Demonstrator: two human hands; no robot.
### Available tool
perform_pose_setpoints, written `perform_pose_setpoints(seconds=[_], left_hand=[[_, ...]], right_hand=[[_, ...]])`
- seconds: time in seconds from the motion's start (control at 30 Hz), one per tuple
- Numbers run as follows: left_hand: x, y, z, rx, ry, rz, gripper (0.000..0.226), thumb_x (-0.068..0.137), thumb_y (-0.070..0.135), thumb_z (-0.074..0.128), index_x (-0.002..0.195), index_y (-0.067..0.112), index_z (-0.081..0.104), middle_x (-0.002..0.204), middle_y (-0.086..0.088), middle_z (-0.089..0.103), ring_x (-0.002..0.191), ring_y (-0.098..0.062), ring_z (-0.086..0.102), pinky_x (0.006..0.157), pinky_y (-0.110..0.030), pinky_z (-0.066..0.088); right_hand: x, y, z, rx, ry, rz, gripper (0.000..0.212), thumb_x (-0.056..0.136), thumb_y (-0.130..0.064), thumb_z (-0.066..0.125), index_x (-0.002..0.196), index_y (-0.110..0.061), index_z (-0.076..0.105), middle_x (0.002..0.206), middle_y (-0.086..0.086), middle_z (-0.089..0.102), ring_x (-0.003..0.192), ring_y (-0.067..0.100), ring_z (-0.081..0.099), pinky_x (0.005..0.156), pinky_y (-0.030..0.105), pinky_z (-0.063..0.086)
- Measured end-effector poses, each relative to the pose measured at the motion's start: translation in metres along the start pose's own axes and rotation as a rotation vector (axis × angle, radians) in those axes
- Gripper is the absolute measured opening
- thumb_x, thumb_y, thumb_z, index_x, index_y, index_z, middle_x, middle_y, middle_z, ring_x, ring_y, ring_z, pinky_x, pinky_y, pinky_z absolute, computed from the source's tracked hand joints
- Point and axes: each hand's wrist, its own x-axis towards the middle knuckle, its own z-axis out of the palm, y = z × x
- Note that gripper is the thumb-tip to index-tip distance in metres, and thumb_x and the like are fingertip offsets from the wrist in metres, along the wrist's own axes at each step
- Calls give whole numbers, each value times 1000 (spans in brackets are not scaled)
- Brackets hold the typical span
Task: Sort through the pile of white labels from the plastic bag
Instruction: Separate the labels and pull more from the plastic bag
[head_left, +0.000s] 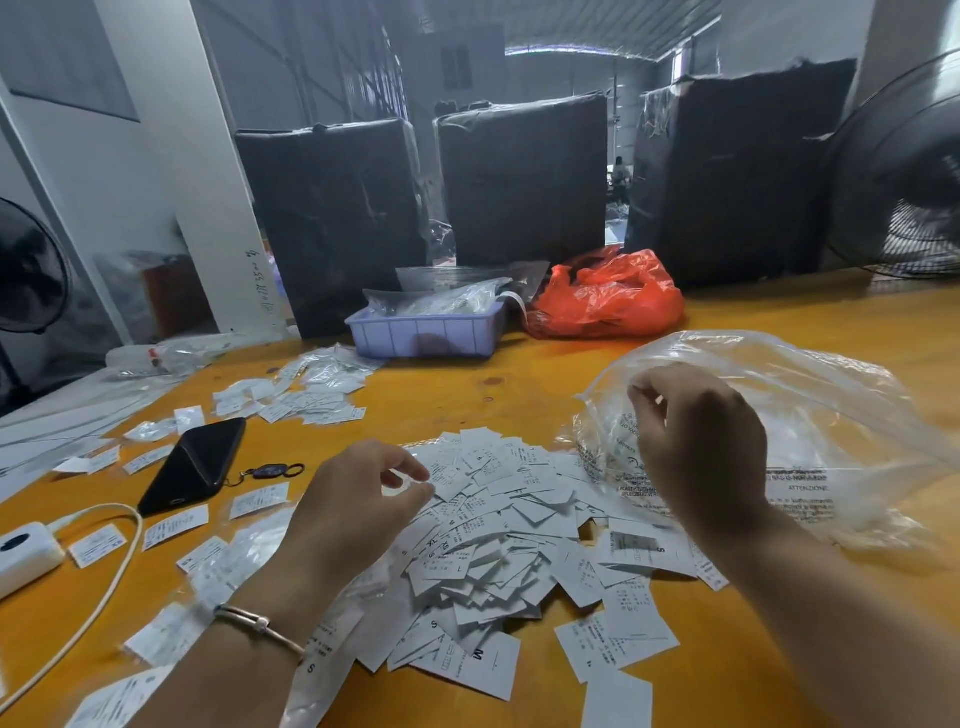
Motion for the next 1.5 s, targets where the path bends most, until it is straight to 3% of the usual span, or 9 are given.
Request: perform_pose_setpoints(seconds=[0.07,0.27,0.4,0.5,0.7,0.97,1.23,1.33,1.5], left_hand=[[0,1,1,-53,0,38,19,83,36,75,101,33,68,106,20,59,97,5,55,74,-23,48],[-6,19,-5,-323,-236,140,70,66,55,73,132,44,51,124,31,54,116,13,50,89,-16,48],[-8,25,-3,-511,-338,137,40,71,32,76,107,17,72,97,0,76,93,-10,71,86,-25,56],[-9,24,-3,-587,-290,135,24,72,21,74,84,0,74,76,-12,75,74,-22,72,73,-25,57],[-7,20,-5,-490,-108,76,22,69,30,78,72,9,73,67,-7,73,65,-18,69,68,-29,58],[-8,19,-2,-410,-77,53,21,71,24,83,71,8,70,65,-5,72,62,-17,68,67,-32,57],[-8,18,0,-370,-77,61,17,74,23,83,68,14,70,65,-1,72,61,-12,68,62,-19,54],[-8,17,1,-359,-79,66,18,75,24,83,66,16,70,65,-1,72,61,-13,68,63,-22,55],[-7,19,1,-358,-85,70,17,76,23,83,67,16,70,66,-1,72,62,-13,68,66,-28,56]], right_hand=[[-4,-12,-2,194,-71,-10,4,81,-4,71,79,-7,73,72,5,70,64,24,64,58,36,53],[-27,-41,2,914,-661,129,9,78,6,72,77,-3,71,71,11,72,67,24,68,64,38,57],[-33,-46,4,1041,-705,152,7,79,6,72,81,-1,72,71,12,72,64,15,66,61,25,54],[-33,-43,6,853,-687,102,9,79,-11,76,88,-12,74,78,1,72,69,7,64,63,25,53],[-35,-37,9,194,-879,-292,46,78,-53,70,117,-32,63,123,-19,54,113,1,45,95,27,40],[-37,-38,11,155,-874,-309,15,87,-34,67,101,-28,70,110,-15,62,100,8,56,83,28,47],[-37,-33,16,39,-947,-347,84,72,-72,62,143,-36,35,142,-17,41,130,7,35,106,30,30],[-40,-35,19,75,-879,-395,63,82,-61,60,139,-41,41,135,-20,48,124,5,40,101,29,32],[-40,-36,22,198,-801,-408,20,87,-43,64,104,-35,70,110,-17,63,104,7,54,89,28,39]])
